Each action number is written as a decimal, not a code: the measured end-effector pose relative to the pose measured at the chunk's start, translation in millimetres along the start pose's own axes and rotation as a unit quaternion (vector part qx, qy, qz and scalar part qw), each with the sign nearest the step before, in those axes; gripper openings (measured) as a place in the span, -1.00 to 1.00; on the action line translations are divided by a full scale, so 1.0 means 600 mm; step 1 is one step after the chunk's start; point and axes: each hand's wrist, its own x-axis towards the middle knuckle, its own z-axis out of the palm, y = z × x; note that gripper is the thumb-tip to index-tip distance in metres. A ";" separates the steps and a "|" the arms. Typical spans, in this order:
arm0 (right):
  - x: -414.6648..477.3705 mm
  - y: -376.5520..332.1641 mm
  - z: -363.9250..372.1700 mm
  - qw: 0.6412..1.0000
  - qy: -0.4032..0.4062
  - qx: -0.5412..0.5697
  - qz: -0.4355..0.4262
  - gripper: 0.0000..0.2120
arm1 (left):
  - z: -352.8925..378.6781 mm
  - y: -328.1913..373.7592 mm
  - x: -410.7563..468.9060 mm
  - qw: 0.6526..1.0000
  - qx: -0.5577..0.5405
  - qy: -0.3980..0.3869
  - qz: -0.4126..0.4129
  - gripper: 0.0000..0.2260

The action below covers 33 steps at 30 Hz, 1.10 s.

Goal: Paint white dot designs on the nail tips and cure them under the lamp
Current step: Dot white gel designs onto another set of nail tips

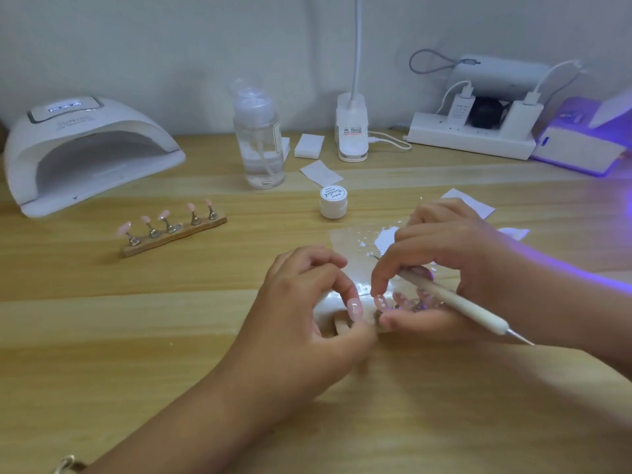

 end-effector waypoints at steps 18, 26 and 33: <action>0.008 0.033 -0.017 0.976 0.121 0.132 0.124 -0.56 | -0.005 -0.004 -0.001 0.997 -0.034 0.026 0.057 -0.89; 0.008 0.075 0.001 0.924 0.206 0.249 0.204 -0.68 | -0.009 0.000 -0.001 0.994 0.036 0.035 0.102 -0.89; 0.000 0.092 0.013 0.917 0.280 0.200 0.202 -0.65 | -0.009 -0.001 -0.003 0.989 0.052 0.049 0.127 -0.84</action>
